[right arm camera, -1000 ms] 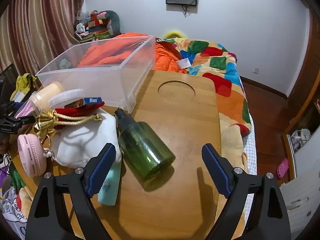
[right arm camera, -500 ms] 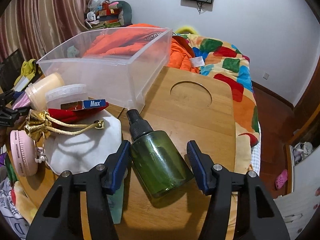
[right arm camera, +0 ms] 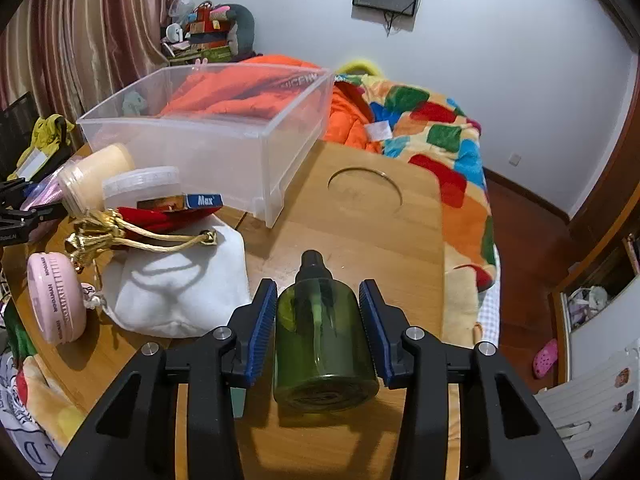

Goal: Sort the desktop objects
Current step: 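Carry the pink rope and green bottle up toward the clear plastic box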

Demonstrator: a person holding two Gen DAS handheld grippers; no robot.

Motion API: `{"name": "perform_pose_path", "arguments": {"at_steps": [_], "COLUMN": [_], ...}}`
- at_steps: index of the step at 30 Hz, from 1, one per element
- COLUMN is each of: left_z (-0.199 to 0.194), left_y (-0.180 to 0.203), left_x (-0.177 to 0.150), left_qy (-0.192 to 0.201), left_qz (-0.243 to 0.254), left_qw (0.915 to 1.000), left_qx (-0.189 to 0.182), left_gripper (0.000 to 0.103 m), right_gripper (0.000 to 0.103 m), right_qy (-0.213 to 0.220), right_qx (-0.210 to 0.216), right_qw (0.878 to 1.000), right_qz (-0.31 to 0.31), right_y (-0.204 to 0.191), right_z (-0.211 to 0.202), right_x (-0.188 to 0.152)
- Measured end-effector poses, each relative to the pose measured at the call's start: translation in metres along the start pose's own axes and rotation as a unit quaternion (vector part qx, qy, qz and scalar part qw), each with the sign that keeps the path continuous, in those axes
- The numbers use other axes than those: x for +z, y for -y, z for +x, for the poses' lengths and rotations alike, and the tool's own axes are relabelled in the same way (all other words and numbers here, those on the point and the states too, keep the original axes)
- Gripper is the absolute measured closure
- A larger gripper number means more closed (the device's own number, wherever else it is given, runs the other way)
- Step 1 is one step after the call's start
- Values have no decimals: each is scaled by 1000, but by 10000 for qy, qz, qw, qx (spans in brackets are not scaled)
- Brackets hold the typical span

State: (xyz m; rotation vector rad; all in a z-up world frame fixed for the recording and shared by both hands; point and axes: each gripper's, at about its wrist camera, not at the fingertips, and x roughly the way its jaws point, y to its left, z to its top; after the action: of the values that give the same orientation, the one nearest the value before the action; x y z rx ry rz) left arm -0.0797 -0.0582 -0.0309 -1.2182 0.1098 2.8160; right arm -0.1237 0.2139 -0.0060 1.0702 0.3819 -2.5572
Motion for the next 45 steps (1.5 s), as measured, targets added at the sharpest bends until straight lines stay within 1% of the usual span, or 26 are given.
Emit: {"name": "perform_pose_path", "arguments": {"at_steps": [4, 8, 12, 23, 33, 37, 45], "left_z": [-8, -15, -23, -57, -85, -94, -100], "left_y": [-5, -6, -9, -16, -11, -7, 4], "left_x": [-2, -4, -6, -1, 17, 27, 56], "left_qy": [82, 192, 268, 698, 1153, 1319, 1536], "left_qz": [-113, -101, -198, -401, -395, -357, -107], "left_qw": [9999, 9998, 9994, 9966, 9921, 9899, 9873], "left_qx": [-64, 17, -12, -154, -283, -364, -385], "left_gripper": [43, 43, 44, 44, 44, 44, 44], "right_gripper": [64, 64, 64, 64, 64, 64, 64], "right_qy": [69, 169, 268, 587, 858, 886, 986], "right_qx": [-22, -73, -59, 81, 227, 293, 474], "right_qw": [10000, 9998, 9996, 9982, 9960, 9956, 9939], "right_qz": [6, -26, -37, -31, -125, -126, -124], "right_y": [-1, -3, -6, -16, -31, -33, -37], "right_z": [-11, -21, -29, -59, -79, -79, -76], "right_x": [1, 1, 3, 12, 27, 33, 51]}}
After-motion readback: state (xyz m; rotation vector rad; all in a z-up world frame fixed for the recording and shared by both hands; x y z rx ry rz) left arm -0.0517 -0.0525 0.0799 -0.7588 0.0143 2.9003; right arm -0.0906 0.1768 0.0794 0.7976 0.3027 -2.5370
